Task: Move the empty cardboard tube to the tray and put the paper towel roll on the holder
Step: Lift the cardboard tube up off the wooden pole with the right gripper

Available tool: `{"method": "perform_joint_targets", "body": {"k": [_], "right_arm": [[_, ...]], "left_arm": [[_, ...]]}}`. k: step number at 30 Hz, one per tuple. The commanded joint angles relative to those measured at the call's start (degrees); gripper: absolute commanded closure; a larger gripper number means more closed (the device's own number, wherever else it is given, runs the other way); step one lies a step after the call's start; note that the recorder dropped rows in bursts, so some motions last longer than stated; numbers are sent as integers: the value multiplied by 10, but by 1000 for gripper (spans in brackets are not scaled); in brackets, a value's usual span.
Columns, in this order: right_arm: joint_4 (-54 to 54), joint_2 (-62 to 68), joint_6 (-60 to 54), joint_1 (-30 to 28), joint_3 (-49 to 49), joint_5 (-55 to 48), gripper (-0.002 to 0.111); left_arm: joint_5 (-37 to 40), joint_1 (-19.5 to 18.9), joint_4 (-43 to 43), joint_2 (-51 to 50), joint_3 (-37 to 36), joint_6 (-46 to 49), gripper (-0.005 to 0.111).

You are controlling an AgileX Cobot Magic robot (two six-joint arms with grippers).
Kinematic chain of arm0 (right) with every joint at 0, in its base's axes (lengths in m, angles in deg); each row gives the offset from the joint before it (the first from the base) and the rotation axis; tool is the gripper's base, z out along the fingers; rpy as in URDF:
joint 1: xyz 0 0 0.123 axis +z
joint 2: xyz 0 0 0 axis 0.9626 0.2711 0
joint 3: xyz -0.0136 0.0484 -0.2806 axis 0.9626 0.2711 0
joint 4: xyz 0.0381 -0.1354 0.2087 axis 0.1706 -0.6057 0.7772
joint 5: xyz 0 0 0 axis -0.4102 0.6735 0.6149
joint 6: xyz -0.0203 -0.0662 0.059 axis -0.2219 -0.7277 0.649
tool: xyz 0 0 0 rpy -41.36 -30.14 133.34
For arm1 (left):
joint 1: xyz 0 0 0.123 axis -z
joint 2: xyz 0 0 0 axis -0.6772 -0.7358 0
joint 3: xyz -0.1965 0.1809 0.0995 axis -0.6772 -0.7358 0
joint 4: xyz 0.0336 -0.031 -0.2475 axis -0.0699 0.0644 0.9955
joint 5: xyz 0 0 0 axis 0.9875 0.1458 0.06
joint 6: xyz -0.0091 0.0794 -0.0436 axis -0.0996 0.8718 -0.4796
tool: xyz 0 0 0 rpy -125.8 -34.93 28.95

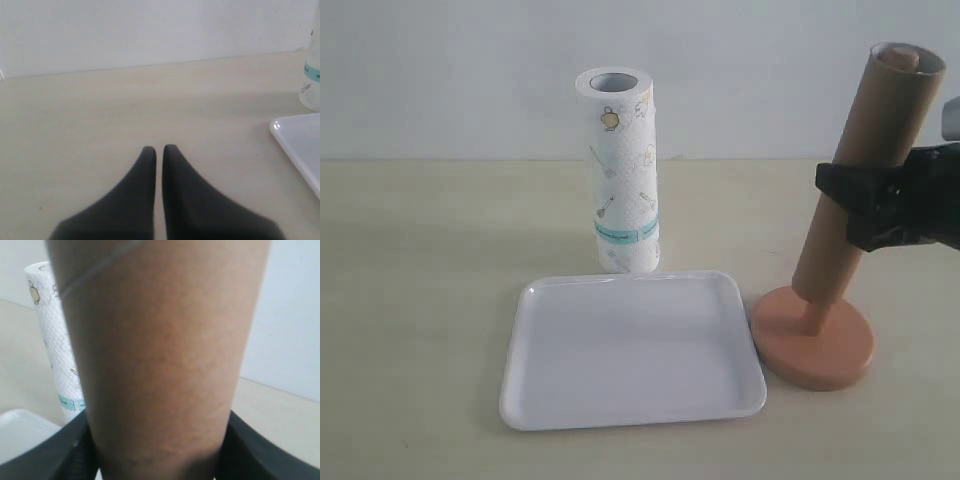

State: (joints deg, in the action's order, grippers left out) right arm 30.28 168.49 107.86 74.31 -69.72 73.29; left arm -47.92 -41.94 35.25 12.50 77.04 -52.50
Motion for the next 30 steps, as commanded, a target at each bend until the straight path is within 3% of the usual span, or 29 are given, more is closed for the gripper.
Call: {"method": "perform_joint_targets", "body": {"k": [1, 17, 30], "right_arm": [[6, -38, 3, 0, -2, -18, 108], [-53, -83, 134, 0, -69, -75, 108], [-341, -83, 461, 0, -206, -119, 108]], "left_arm": [[-2, -1, 3, 2, -2, 3, 103], [-2, -1, 3, 2, -2, 3, 103], [-5, -1, 3, 2, -2, 3, 103]]}}
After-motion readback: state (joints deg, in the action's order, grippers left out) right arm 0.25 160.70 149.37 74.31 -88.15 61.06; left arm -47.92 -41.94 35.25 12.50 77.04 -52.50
